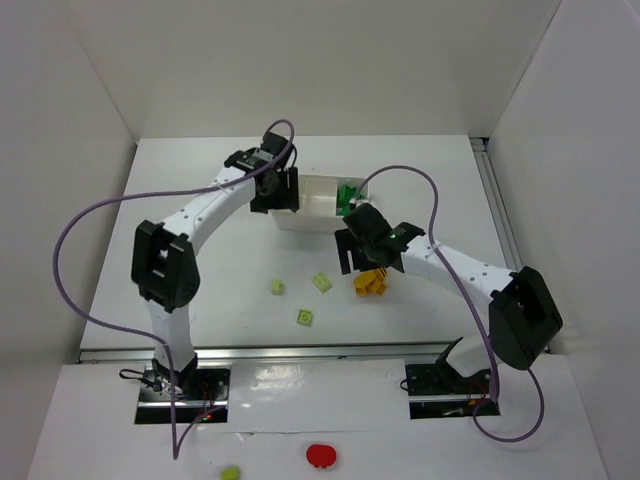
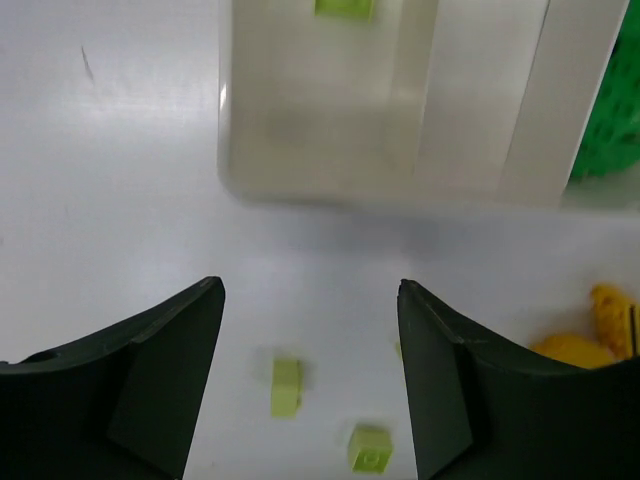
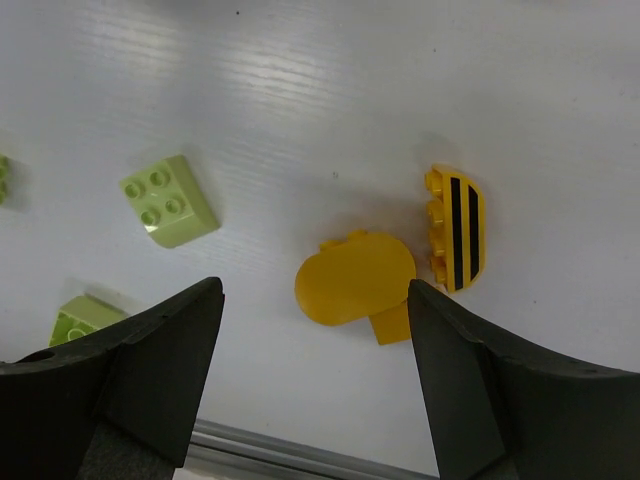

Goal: Sort the legos into containers by color

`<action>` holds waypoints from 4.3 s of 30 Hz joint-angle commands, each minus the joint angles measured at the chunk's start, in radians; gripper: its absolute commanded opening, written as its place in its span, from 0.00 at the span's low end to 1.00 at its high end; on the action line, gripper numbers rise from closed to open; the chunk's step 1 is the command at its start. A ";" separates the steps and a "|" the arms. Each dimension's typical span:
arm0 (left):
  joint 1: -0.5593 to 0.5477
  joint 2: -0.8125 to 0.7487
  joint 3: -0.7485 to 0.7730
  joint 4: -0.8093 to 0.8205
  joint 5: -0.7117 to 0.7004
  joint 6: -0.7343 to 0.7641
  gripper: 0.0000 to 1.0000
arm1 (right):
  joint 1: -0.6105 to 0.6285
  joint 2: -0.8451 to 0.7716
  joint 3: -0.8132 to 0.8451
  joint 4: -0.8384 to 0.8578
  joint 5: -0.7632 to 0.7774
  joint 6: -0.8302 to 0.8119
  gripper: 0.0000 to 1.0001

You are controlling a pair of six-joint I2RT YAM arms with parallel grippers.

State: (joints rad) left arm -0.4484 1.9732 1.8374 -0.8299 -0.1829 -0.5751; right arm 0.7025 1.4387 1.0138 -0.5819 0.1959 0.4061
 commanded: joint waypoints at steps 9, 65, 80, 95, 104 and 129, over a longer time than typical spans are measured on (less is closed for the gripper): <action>-0.154 -0.349 -0.658 0.158 0.089 -0.014 0.87 | -0.031 0.012 0.045 0.022 0.097 0.039 0.82; -0.117 -0.151 -0.265 0.050 0.209 0.118 0.74 | -0.067 -0.008 0.100 -0.030 0.201 0.066 0.82; -0.269 0.026 -0.334 0.126 0.272 0.083 0.90 | -0.077 -0.017 0.112 -0.039 0.223 0.057 0.83; -0.230 -0.002 -0.325 -0.015 0.022 -0.098 0.70 | -0.077 -0.017 0.103 -0.039 0.214 0.057 0.83; -0.187 -0.071 -0.357 -0.057 -0.016 -0.199 0.82 | -0.077 -0.008 0.103 -0.030 0.194 0.057 0.83; -0.148 0.062 -0.383 0.032 0.258 -0.506 0.82 | -0.077 0.002 0.094 -0.021 0.155 0.048 0.83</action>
State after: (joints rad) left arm -0.6075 2.0151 1.4384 -0.8036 0.0589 -1.0321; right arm 0.6312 1.4521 1.0924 -0.6064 0.3504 0.4549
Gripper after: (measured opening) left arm 0.830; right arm 0.826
